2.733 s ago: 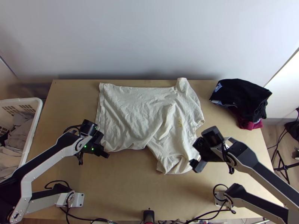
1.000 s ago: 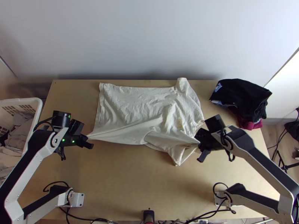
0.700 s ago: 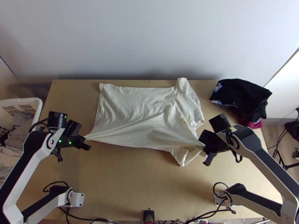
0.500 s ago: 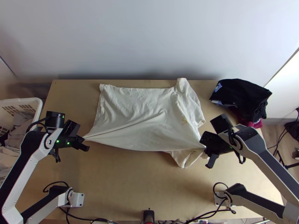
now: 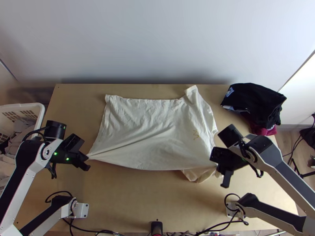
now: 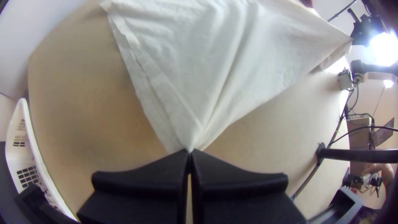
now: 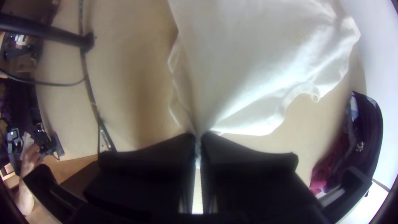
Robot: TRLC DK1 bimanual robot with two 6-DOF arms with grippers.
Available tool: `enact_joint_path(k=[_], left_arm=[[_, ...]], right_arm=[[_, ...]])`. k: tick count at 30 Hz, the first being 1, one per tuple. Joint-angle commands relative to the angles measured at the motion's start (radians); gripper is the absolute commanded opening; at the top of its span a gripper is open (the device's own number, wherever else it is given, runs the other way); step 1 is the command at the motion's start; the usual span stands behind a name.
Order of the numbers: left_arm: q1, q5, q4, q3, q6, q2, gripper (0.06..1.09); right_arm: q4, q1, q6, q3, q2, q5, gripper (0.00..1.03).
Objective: Fold the t-shirt
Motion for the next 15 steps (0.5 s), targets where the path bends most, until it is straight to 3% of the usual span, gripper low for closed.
enact_joint_path(k=[1,7,15], left_arm=[[-0.005,0.01,-0.121,-0.003,0.043,-0.024,0.09],[-0.045,0.008,-0.227,-0.077,0.066,-0.077,0.09],[-0.04,0.01,-0.173,-0.152,0.069,-0.075,0.09]], right_arm=[[-0.084,0.052,0.006,-0.053,-0.03,0.001,0.03],[-0.117,0.155,0.08,-0.138,-0.063,0.004,0.03],[-0.104,0.207,0.121,-0.256,-0.076,0.004,0.03]])
